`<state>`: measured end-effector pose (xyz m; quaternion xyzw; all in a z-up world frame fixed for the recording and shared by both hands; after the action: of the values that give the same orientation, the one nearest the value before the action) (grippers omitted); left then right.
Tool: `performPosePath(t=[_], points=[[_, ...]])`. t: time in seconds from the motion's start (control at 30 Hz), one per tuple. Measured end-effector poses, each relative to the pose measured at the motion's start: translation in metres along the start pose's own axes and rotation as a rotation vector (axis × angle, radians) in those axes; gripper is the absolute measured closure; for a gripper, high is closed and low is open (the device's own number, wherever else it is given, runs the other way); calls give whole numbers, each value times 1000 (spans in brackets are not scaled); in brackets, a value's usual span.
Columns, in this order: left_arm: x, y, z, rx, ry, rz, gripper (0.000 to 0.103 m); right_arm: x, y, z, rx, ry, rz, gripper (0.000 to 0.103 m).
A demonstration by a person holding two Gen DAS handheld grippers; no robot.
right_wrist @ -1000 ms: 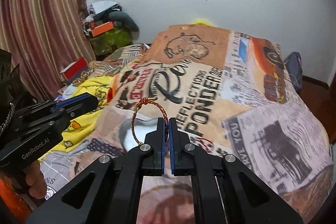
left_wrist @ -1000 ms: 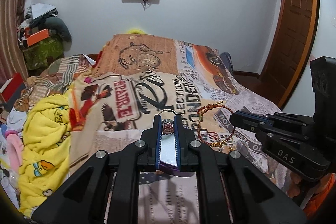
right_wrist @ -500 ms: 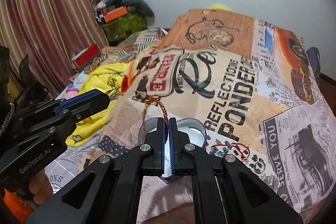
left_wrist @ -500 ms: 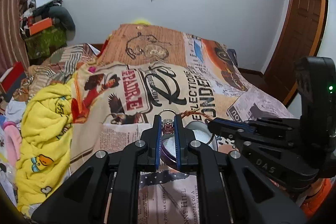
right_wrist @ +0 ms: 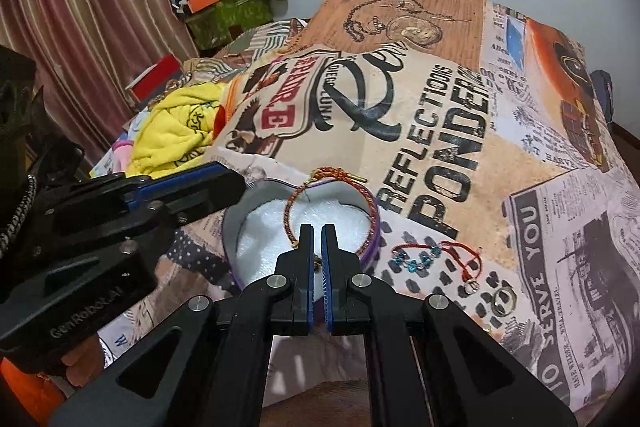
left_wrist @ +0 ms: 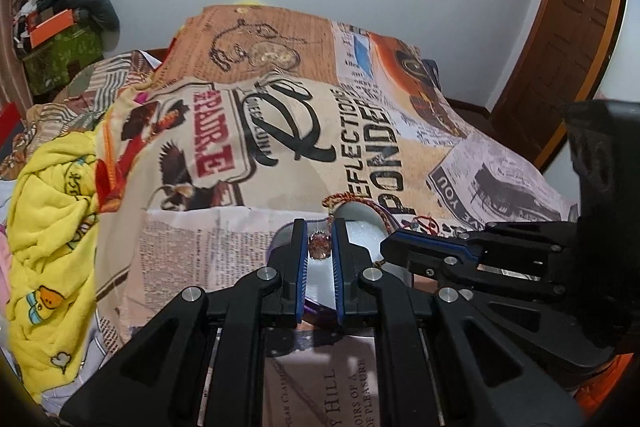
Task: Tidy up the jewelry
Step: 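Carry both items over the heart tin and open both tools to drop them, then move both tools back to the remaining rings on the cover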
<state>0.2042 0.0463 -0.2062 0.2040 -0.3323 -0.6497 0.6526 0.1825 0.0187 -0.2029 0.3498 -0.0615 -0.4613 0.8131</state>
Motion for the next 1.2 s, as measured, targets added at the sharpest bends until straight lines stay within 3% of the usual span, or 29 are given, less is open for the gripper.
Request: performPosePath(t=[0.3, 0.4, 0.47, 0.57, 0.77, 0.9, 1.2], points=[[7, -2, -5, -17, 14, -19, 93, 12, -4, 10, -7, -38, -2, 94], [4, 1, 1, -9, 39, -27, 88, 18, -5, 15, -3, -69, -6, 81], [0, 5, 10, 15, 68, -25, 67, 21, -5, 20, 12, -86, -7, 68], [-8, 11, 26, 55, 99, -8, 50, 25, -3, 31, 40, -115, -8, 59], [-19, 12, 48, 75, 145, 22, 40, 35, -1, 52, 81, -150, -22, 57], [-18, 5, 54, 60, 161, 24, 39, 45, -1, 69, 105, -170, -36, 56], [23, -13, 40, -16, 96, -15, 39, 75, -20, 94, 117, -225, -64, 55]])
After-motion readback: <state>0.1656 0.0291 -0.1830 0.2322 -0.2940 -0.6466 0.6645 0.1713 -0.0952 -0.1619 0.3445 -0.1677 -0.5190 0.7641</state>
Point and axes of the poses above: each gripper's, at about its wrist camera, not at the fingertips, and z roughly against the way its jaws point, x to its right, y to its top, the point moved 9 cm from there along -z, roughly the way its jaws point, and after that the axes turned 1 degree about -z, right-handed, at the moved point
